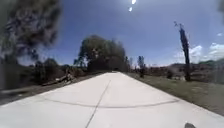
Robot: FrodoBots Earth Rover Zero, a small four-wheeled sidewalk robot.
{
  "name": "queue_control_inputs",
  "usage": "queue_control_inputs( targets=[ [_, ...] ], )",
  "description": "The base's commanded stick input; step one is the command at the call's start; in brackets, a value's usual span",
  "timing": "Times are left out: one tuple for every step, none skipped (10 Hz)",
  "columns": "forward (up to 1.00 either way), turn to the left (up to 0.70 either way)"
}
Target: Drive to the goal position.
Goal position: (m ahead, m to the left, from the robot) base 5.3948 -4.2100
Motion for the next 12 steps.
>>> queue_control_inputs(
  targets=[
    [0.7,0.0],
    [0.7,0.0],
    [0.7,0.0],
    [0.7,0.0],
    [0.7,0.0],
    [0.7,0.0],
    [0.7,0.0],
    [0.7,0.0],
    [0.7,0.0],
    [0.7,0.0],
    [0.7,-0.15],
    [0.7,-0.35]
  ],
)
